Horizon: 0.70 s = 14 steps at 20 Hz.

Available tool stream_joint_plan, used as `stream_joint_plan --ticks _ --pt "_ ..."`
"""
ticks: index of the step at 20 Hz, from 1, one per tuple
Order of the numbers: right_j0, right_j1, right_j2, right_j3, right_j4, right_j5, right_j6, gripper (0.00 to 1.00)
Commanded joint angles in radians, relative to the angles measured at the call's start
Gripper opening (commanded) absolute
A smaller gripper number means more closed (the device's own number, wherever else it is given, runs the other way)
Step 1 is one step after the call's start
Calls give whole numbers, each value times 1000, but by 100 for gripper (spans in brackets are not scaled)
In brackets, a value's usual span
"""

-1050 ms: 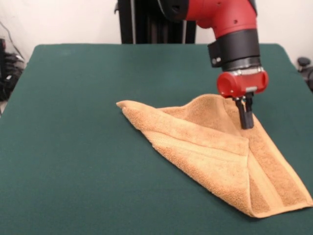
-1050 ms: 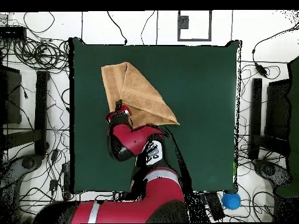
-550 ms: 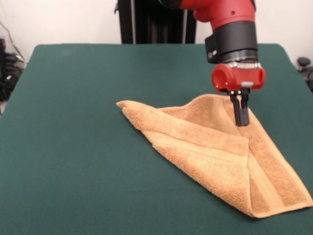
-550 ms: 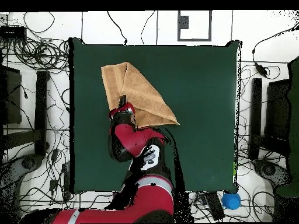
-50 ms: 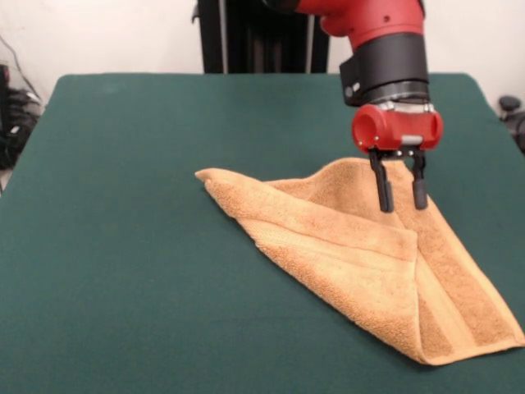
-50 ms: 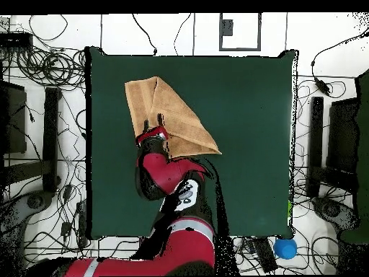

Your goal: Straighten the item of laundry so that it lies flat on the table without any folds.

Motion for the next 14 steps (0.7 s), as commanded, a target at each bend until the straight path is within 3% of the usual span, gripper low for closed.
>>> stream_joint_plan --ticks 1,5,10,14 --pt "-2 70 75 -57 -47 -64 108 100" --pt "-13 85 87 -56 -59 -34 126 100" --pt "43 107 20 -63 -25 -177 46 100" --pt "29 128 38 -91 -59 -166 58 100"
